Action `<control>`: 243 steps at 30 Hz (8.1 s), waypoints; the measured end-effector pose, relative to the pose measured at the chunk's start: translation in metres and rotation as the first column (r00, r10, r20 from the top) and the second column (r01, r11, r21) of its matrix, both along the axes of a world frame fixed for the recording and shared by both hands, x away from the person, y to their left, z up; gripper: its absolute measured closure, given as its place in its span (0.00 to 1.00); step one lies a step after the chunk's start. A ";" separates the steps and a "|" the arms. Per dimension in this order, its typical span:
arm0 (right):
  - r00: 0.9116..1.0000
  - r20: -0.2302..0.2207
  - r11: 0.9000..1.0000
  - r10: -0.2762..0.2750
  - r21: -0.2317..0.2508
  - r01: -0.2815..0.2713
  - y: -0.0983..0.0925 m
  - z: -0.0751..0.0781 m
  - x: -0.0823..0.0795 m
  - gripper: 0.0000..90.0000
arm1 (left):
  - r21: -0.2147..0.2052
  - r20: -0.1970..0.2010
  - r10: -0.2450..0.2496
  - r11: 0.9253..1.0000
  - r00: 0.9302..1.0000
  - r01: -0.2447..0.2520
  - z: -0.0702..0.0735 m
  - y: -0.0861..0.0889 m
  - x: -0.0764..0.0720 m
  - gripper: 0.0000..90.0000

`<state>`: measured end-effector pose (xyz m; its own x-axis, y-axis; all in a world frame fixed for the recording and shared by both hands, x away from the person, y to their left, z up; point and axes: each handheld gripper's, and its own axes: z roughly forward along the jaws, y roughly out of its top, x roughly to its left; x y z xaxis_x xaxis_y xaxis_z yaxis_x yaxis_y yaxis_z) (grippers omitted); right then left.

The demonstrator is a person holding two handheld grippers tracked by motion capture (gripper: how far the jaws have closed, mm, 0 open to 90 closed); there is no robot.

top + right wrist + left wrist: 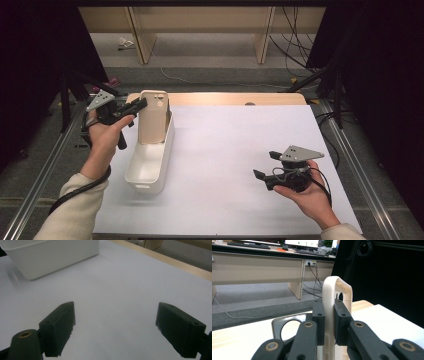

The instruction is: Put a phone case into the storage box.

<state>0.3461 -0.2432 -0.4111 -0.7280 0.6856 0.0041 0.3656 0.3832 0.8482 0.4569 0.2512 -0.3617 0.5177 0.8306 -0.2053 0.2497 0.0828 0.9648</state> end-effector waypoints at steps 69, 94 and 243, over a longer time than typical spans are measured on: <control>1.000 -0.013 1.000 0.001 0.001 -0.001 0.000 -0.002 0.001 0.19 | 0.082 -0.152 0.045 0.996 0.987 -0.032 -0.044 -0.001 0.044 0.90; 1.000 -0.011 1.000 0.002 0.001 -0.002 0.000 -0.002 0.001 0.19 | 0.089 -0.196 0.064 0.995 0.979 -0.047 -0.057 -0.001 0.053 0.89; 1.000 -0.011 0.999 -0.019 0.029 0.019 -0.007 0.001 -0.003 0.18 | 0.200 -0.093 -0.113 0.971 0.989 0.130 -0.049 -0.020 -0.102 0.01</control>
<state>0.3427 -0.2507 -0.4105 -0.7148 0.6986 0.0320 0.3817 0.3514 0.8549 0.3547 0.2316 -0.4102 0.6062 0.7910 -0.0827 0.3232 -0.1500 0.9344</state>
